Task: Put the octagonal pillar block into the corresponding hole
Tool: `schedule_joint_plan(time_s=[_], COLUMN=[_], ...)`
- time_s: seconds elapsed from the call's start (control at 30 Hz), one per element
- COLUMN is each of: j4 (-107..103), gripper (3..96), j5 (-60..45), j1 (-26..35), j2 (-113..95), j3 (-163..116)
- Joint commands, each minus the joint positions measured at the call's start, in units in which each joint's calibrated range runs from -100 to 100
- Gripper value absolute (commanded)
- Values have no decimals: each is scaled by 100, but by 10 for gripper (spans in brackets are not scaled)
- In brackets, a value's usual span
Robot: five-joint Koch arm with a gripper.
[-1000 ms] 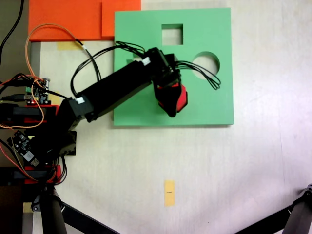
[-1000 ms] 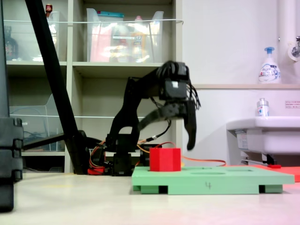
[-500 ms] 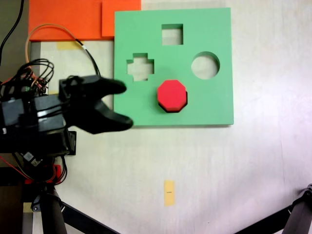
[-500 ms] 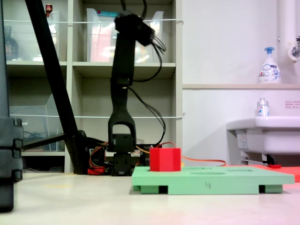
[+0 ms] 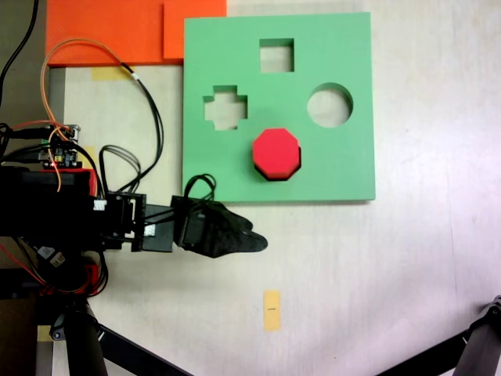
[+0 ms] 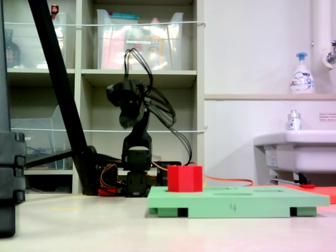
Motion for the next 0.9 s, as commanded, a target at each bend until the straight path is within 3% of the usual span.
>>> schedule_joint_plan(time_s=[0.03,0.27,0.37,0.47,0.53,0.63,0.9], j4=[1414,4890,4640,2771,2752,2752,2916], gripper=[525,522,521,511,454,494,494], j5=[-78,-611,-625,-615,-615,-611,-611], j1=[-34,-15,0,5,15,10,5], j2=[-96,-96,-96,-96,-96,-96,-96], j3=[-1408,-6183,-6183,-6183,-6183,-6183,-6183])
